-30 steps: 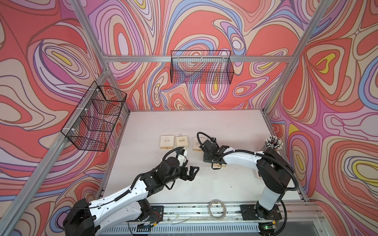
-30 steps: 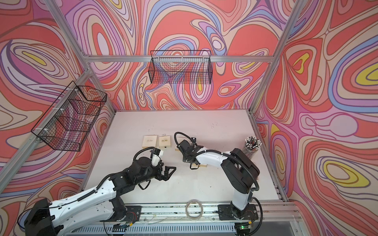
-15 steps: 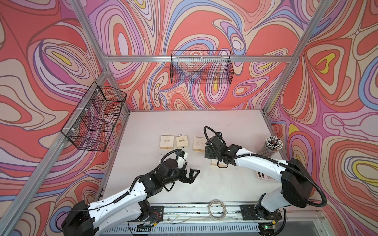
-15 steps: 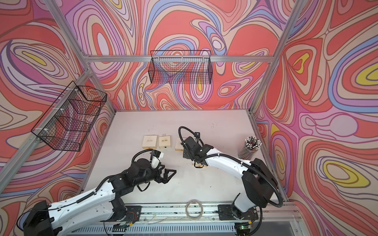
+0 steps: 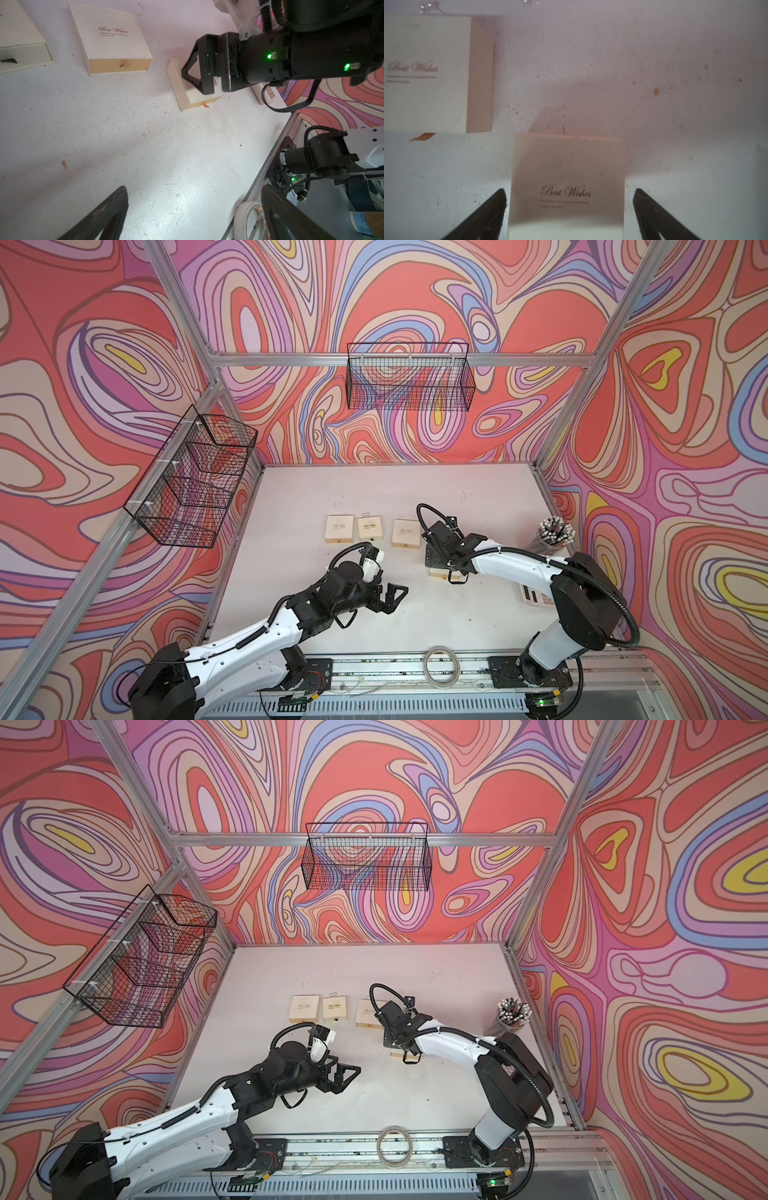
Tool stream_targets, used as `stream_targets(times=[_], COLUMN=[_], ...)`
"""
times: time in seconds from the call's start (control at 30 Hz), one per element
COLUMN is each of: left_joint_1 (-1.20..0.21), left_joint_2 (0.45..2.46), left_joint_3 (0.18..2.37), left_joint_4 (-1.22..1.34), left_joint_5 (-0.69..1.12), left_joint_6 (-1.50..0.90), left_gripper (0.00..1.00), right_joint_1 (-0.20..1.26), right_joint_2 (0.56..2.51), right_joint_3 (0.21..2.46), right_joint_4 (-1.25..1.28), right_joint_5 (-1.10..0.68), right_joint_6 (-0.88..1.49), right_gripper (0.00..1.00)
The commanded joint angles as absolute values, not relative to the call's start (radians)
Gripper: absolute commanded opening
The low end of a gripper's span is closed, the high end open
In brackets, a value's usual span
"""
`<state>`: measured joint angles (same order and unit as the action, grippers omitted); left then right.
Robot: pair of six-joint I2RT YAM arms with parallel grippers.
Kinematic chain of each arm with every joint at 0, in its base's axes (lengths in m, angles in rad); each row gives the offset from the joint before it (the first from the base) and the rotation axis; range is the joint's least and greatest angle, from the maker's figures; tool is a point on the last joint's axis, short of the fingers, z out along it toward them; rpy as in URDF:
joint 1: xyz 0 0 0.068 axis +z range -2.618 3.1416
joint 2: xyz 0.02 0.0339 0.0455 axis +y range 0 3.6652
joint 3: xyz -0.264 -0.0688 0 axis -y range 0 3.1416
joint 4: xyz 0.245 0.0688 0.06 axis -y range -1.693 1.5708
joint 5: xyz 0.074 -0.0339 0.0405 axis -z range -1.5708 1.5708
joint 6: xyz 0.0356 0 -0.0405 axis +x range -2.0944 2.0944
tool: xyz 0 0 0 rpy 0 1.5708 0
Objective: Take out the earrings from the drawer-style jewelry box
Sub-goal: Move the jewelry box to the center of the board.
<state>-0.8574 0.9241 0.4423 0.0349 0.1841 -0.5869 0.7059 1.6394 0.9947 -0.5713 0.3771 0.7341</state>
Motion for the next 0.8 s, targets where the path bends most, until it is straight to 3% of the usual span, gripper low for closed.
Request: stream_targets(times=[0.0,0.77], left_joint_1=[-0.853,-0.851], left_joint_2=[0.905,0.925], left_joint_3=[0.428,0.432], left_joint_4=[0.044,0.05], left_joint_5=[0.18,0.182], left_joint_6=[-0.592,-0.593], left_gripper=[1.0,1.0], right_joint_1=[0.698,0.657], right_joint_2=[1.673,1.736], right_joint_3=[1.01,0.968], right_joint_4=[-0.569,-0.493], right_joint_5=[0.375,0.311], right_joint_6=[0.762,0.764], right_gripper=[0.98,0.98])
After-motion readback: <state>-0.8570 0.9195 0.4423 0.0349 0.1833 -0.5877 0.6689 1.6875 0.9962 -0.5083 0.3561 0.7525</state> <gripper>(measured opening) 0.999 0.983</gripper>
